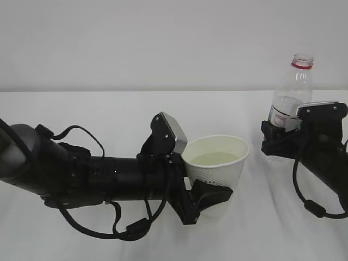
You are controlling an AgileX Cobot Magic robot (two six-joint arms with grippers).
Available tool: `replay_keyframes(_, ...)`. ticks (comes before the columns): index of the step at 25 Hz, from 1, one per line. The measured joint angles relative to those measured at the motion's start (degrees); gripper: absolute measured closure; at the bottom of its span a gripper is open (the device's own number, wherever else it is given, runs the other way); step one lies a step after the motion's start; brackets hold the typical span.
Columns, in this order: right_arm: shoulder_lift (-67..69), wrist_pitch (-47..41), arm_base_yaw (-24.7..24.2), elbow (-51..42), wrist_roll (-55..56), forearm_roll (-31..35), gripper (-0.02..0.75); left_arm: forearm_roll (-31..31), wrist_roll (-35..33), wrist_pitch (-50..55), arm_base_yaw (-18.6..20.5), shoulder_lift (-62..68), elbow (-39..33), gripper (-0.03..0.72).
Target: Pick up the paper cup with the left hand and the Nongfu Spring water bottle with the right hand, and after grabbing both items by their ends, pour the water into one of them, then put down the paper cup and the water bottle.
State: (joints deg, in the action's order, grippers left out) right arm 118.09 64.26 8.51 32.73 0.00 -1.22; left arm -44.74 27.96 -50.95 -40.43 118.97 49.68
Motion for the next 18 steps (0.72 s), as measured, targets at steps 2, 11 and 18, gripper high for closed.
replay_keyframes(2, 0.23, 0.35, 0.00, 0.13, 0.00, 0.02, 0.224, 0.00, 0.00, 0.00, 0.00, 0.00, 0.00, 0.196)
replay_keyframes(11, 0.49, 0.68, 0.00, 0.18, 0.00, 0.11, 0.221, 0.03, 0.00, 0.00, 0.00, 0.00, 0.00, 0.196)
replay_keyframes(18, 0.61, 0.79, 0.00, 0.18, 0.00, 0.11, 0.149, 0.03, 0.00, 0.00, 0.00, 0.00, 0.00, 0.196)
